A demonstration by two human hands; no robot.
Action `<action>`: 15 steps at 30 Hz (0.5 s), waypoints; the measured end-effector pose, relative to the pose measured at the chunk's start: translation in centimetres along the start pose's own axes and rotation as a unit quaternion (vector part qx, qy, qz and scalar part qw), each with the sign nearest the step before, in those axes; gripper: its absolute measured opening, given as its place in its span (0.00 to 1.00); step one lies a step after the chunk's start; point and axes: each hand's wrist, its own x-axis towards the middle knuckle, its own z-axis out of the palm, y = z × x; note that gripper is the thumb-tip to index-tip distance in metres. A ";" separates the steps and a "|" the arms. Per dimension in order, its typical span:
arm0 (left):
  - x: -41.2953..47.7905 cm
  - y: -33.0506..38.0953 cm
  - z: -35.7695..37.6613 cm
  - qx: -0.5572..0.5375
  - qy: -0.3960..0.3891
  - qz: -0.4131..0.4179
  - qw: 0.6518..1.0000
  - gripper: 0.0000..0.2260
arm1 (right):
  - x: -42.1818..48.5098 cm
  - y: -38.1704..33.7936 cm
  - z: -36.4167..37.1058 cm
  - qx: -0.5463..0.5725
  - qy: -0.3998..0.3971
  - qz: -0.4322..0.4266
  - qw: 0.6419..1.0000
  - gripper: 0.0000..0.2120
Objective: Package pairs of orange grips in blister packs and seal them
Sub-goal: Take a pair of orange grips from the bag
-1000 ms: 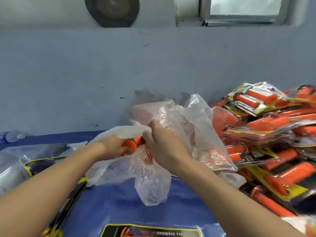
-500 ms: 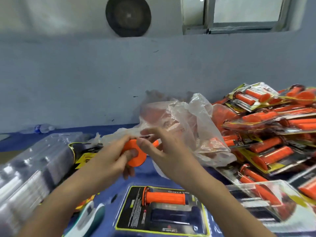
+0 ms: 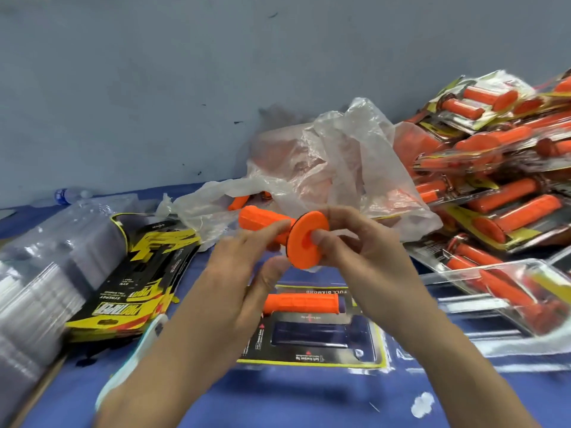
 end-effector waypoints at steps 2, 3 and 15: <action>0.4 -0.2 0.6 0.078 0.029 0.021 0.996 0.18 | 0.0 0.7 -1.1 0.049 -0.009 0.045 0.998 0.09; 0.6 -0.3 1.0 0.112 0.041 0.027 0.993 0.18 | 0.0 1.1 -1.7 0.063 -0.016 0.061 0.996 0.09; 0.7 -1.5 5.0 0.129 -0.113 0.041 0.984 0.16 | -1.2 2.9 -7.4 0.076 0.110 0.133 0.982 0.10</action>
